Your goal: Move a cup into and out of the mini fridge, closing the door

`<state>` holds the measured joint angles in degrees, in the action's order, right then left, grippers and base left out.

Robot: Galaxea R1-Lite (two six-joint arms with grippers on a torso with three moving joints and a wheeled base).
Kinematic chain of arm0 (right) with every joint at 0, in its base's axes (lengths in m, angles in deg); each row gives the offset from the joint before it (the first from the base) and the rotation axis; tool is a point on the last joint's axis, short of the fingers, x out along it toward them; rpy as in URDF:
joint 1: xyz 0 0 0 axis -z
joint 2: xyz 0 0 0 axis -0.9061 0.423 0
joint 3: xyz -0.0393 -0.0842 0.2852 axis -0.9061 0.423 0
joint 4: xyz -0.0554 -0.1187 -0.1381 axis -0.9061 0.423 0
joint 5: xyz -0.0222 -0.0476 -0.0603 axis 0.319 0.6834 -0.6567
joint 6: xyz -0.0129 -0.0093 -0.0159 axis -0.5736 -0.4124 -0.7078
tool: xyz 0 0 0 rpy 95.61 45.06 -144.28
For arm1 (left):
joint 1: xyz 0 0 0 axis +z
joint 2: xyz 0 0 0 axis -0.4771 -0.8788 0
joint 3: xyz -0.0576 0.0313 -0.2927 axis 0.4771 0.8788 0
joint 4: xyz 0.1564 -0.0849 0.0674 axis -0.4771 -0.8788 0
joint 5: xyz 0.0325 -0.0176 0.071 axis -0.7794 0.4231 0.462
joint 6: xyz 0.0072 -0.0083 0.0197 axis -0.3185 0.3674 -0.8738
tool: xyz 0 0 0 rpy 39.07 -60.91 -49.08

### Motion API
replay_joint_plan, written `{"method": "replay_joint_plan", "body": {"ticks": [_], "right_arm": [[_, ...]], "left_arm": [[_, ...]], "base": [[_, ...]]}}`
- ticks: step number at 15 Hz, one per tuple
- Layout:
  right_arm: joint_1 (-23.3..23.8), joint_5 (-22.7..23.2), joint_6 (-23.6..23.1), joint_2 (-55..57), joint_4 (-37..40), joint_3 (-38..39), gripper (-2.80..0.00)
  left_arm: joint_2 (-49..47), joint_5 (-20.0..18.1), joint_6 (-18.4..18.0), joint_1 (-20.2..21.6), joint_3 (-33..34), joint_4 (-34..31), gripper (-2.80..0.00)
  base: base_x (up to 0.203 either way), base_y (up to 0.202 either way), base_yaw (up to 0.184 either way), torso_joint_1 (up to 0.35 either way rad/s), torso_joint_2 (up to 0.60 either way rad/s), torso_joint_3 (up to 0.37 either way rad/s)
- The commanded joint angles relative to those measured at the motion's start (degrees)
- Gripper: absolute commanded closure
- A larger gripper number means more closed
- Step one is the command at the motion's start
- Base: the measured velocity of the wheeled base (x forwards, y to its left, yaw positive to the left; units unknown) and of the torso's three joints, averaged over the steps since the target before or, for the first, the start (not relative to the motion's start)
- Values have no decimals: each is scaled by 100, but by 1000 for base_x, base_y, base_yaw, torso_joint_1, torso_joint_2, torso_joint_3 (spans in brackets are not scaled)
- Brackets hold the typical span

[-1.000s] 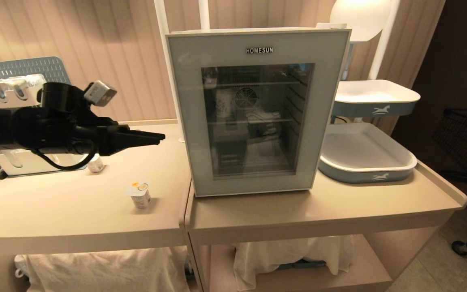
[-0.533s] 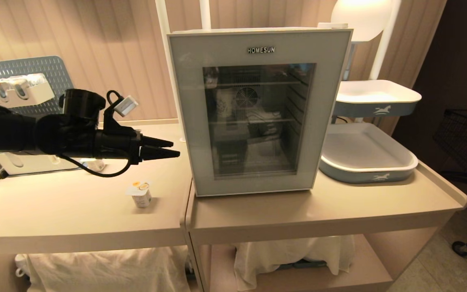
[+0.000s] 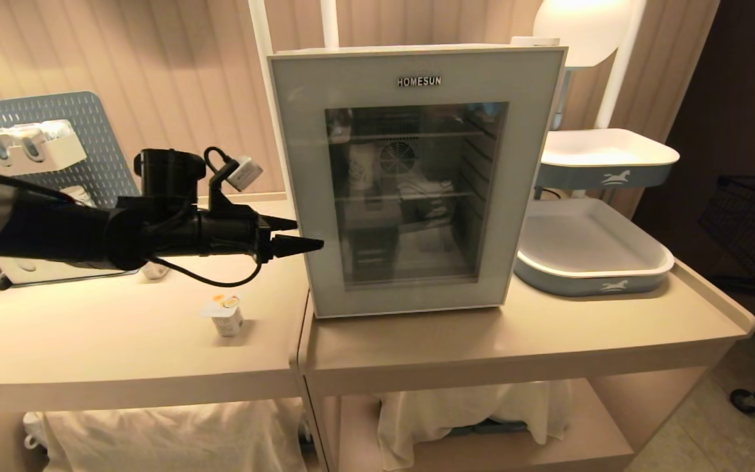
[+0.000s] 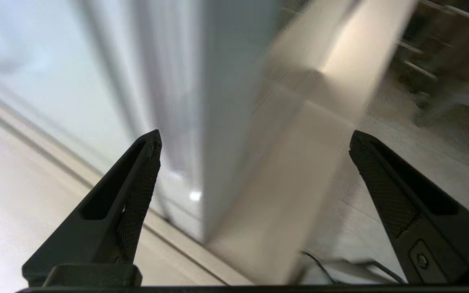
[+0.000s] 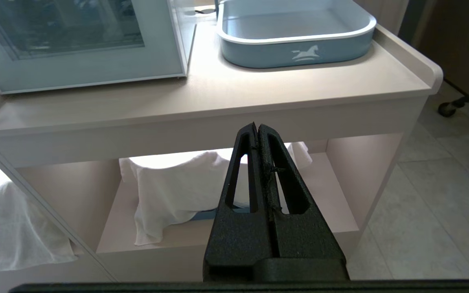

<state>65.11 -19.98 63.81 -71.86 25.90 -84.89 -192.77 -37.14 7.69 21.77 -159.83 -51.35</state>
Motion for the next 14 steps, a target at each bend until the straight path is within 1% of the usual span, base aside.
{"method": "replay_joint_plan", "body": {"ticks": [1,2,3,4,7,8,10,11,13,14], "right_arm": [[4,4,1,-1,-1,0,0],[4,4,1,-1,-1,0,0],[4,4,1,-1,-1,0,0],[4,4,1,-1,-1,0,0],[4,4,1,-1,-1,0,0],[4,3,1,-1,-1,0,0],[4,-4,1,-1,-1,0,0],[4,4,1,-1,-1,0,0],[4,4,1,-1,-1,0,0],[4,4,1,-1,-1,0,0]], "left_arm": [[-140,328,111,-139,86,550,-280],[-155,423,259,-204,165,803,-280],[-162,462,483,-237,190,1002,-280],[-167,471,563,-241,204,1126,-280],[-112,458,620,-249,249,1142,-280],[-80,446,699,-244,278,1133,-280],[39,348,996,-243,361,1108,-280],[72,245,1065,-241,423,1115,-280],[168,-200,1101,-241,593,1121,-280],[213,-339,1105,-241,633,1125,-280]], "base": [[0,0,0,0,0,0],[0,0,0,0,0,0],[0,0,0,0,0,0],[0,0,0,0,0,0],[0,0,0,0,0,0],[0,0,0,0,0,0],[0,0,0,0,0,0],[0,0,0,0,0,0],[0,0,0,0,0,0],[0,0,0,0,0,0]]}}
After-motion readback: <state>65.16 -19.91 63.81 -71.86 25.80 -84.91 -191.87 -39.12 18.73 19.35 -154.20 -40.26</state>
